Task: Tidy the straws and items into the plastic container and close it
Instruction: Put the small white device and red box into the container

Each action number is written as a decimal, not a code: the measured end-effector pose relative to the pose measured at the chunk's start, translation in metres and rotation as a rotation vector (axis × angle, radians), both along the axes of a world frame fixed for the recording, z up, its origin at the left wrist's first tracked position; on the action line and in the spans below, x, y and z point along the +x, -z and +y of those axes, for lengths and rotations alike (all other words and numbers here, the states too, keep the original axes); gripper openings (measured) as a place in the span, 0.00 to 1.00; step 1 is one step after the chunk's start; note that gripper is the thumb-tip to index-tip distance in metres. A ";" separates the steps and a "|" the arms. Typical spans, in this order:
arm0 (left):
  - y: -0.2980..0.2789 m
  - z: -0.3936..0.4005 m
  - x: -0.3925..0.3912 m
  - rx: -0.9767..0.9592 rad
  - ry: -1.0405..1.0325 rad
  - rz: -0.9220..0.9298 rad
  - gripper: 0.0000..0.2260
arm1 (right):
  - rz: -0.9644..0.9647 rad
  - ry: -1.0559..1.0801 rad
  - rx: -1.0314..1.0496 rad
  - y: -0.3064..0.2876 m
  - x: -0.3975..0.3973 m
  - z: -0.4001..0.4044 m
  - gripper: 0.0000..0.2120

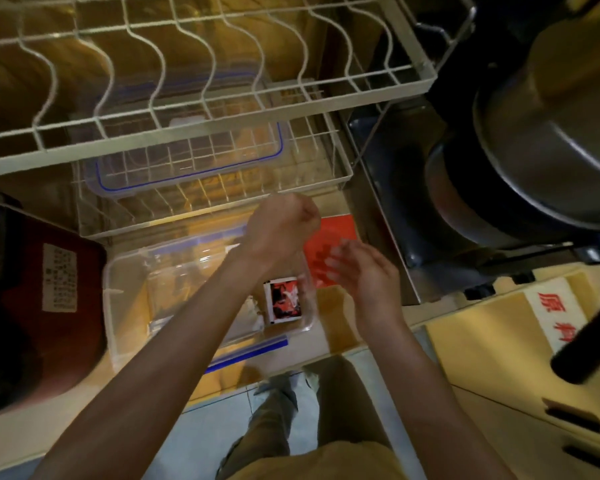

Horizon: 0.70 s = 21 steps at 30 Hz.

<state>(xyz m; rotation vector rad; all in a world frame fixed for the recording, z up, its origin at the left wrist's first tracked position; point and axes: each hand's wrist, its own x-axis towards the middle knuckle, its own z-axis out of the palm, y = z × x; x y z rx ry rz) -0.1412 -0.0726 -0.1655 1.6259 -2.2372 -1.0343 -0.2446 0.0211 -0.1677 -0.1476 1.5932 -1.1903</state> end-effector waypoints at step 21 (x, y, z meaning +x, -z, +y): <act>0.046 -0.019 -0.068 0.020 0.205 -0.372 0.18 | -0.489 0.234 0.270 0.062 -0.024 0.007 0.09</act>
